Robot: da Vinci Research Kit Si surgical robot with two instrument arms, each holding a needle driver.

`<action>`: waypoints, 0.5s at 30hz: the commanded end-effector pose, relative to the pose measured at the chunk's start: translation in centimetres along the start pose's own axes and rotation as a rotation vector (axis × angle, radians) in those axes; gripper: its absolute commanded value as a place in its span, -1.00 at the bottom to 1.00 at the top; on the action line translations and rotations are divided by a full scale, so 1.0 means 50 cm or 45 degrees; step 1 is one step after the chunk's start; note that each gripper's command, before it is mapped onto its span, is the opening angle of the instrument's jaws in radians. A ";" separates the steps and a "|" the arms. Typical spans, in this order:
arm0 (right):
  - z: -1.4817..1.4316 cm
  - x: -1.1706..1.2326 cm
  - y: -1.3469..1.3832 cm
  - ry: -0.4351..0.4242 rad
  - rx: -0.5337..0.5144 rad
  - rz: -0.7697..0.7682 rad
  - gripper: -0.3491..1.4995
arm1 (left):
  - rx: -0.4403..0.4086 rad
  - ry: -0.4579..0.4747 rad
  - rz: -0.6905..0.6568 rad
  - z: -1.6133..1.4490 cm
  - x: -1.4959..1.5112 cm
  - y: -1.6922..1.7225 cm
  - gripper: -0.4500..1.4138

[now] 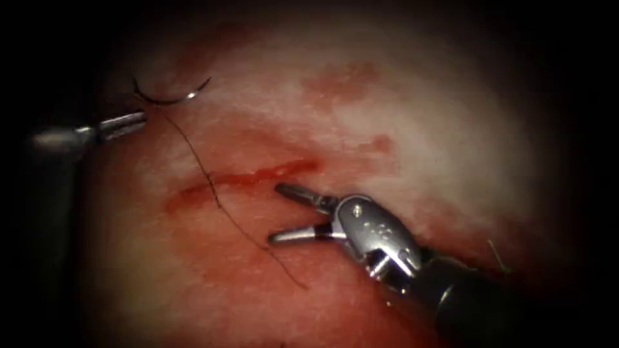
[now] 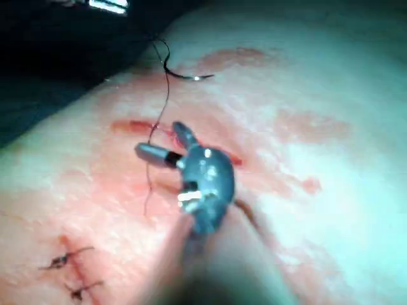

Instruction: Wound Closure

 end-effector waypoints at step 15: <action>0.0200 -0.0048 0.0133 -0.170 0.235 0.023 -1.00 | -0.051 0.092 -0.036 0.0020 0.0016 0.0076 -1.00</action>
